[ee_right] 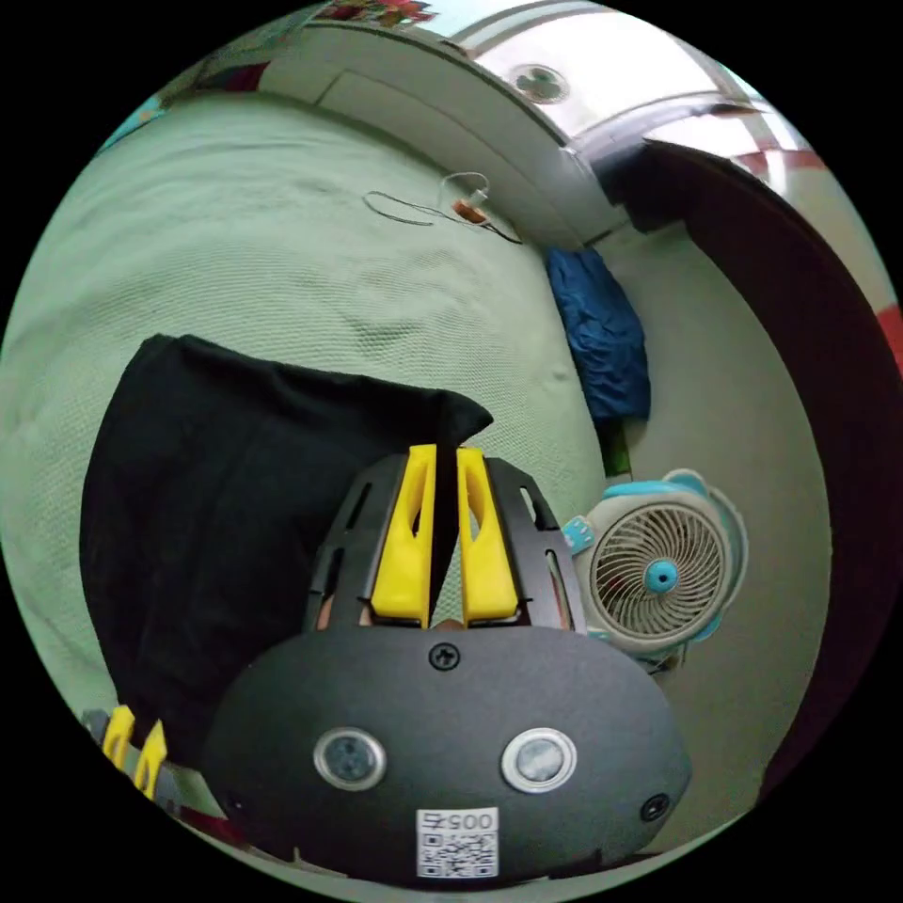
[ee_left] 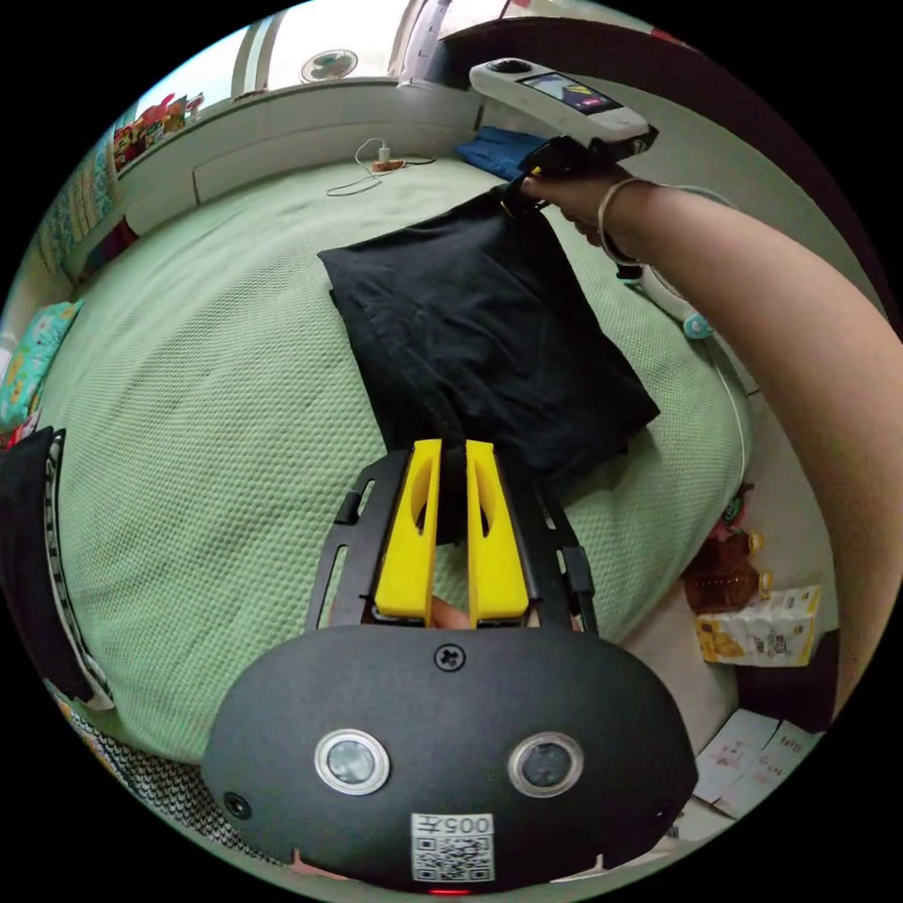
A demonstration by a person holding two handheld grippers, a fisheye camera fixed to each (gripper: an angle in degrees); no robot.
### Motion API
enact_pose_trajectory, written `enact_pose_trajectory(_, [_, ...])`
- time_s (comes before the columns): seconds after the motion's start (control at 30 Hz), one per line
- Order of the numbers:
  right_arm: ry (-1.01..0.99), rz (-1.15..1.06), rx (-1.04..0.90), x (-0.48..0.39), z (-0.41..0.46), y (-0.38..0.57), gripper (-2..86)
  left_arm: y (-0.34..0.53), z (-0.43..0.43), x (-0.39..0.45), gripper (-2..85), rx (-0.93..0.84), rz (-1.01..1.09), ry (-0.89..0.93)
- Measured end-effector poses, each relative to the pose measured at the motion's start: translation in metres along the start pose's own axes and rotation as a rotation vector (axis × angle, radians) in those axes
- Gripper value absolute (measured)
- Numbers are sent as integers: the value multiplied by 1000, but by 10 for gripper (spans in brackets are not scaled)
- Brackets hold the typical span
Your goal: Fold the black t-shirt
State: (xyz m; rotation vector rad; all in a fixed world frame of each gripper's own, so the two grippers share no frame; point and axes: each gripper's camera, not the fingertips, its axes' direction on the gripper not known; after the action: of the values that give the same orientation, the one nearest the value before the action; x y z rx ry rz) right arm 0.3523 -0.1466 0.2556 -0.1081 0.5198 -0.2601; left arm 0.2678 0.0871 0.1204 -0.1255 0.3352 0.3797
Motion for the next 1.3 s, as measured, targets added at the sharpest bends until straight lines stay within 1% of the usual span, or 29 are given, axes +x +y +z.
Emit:
enact_pose_trajectory(0.1, [-114,104,36,21,14,27,49,-2,0,9,59,45,5,16])
enact_pose_trajectory(0.17, [-304,102,80,41,16,60,77,-5,2,16,60,54,35,13])
enact_pose_trajectory(0.27, [-344,57,142,61,4,117,93,-15,4,25,60,42,33,27])
enact_pose_trajectory(0.33, [-389,27,133,72,-1,154,107,-22,6,34,61,37,21,23])
enact_pose_trajectory(0.4, [-459,51,112,83,-2,189,112,-25,8,42,61,42,15,9])
enact_pose_trajectory(0.47, [-566,136,90,97,4,225,115,-28,9,50,61,47,25,-15])
enact_pose_trajectory(0.53, [-580,180,59,101,14,239,114,-32,10,60,61,43,43,-44])
enact_pose_trajectory(0.63, [-571,190,-75,94,38,243,105,-38,11,66,61,33,29,-39])
enact_pose_trajectory(0.67, [-568,196,-85,93,42,244,97,-39,11,67,61,32,23,-35])
enact_pose_trajectory(0.73, [-524,200,-81,97,42,246,75,-41,11,70,61,30,7,-27])
enact_pose_trajectory(0.87, [-537,178,-32,117,32,259,12,-41,9,77,61,30,-22,-2])
enact_pose_trajectory(0.93, [-511,176,-36,125,30,267,7,-39,10,85,61,16,-24,46])
enact_pose_trajectory(1.03, [-463,177,-47,137,27,285,6,-34,10,103,61,13,3,46])
enact_pose_trajectory(1.1, [-451,197,-61,147,27,299,6,-32,9,115,61,10,27,53])
enact_pose_trajectory(1.23, [-417,280,-98,167,31,334,7,-22,2,127,61,-5,50,141])
enact_pose_trajectory(1.3, [-437,283,-110,171,32,344,14,-14,-6,126,61,14,55,126])
